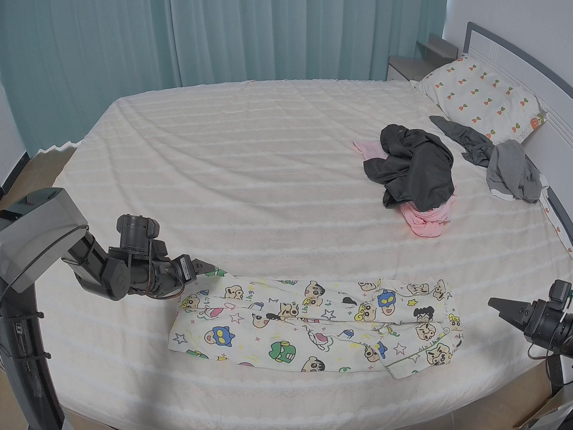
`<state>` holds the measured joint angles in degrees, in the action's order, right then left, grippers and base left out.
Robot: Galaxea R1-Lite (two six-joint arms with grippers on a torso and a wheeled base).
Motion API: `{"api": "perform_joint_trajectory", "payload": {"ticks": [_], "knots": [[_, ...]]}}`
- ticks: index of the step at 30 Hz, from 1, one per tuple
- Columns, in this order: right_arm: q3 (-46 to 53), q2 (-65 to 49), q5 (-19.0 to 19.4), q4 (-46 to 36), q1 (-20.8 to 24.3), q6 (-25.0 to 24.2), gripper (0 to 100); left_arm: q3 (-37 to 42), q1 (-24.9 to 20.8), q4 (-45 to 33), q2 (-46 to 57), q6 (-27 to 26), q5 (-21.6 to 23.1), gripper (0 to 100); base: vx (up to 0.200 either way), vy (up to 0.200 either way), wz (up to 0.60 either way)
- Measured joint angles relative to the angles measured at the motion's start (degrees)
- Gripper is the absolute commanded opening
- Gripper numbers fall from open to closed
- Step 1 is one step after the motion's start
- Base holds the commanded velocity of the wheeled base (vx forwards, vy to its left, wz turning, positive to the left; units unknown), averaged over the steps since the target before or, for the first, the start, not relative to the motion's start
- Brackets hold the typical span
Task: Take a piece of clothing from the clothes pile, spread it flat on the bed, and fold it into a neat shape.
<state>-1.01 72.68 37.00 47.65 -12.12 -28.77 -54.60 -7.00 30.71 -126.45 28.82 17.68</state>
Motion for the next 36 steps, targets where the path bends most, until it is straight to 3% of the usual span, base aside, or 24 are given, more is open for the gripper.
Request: {"api": "perform_joint_trajectory", "payload": {"ticks": [27, 36], "knots": [[0.0, -0.05, 0.0, 0.11, 0.0, -0.05, 100, 0.02, 1.74, 0.49, 2.28, 2.6, -0.85, 0, 0.0, 0.0, 0.0], [0.0, -0.05, 0.0, 0.11, 0.0, -0.07, 100, -0.24, 1.82, 3.86, 3.19, 2.29, -0.88, 0, 0.0, 0.0, 0.0]]}}
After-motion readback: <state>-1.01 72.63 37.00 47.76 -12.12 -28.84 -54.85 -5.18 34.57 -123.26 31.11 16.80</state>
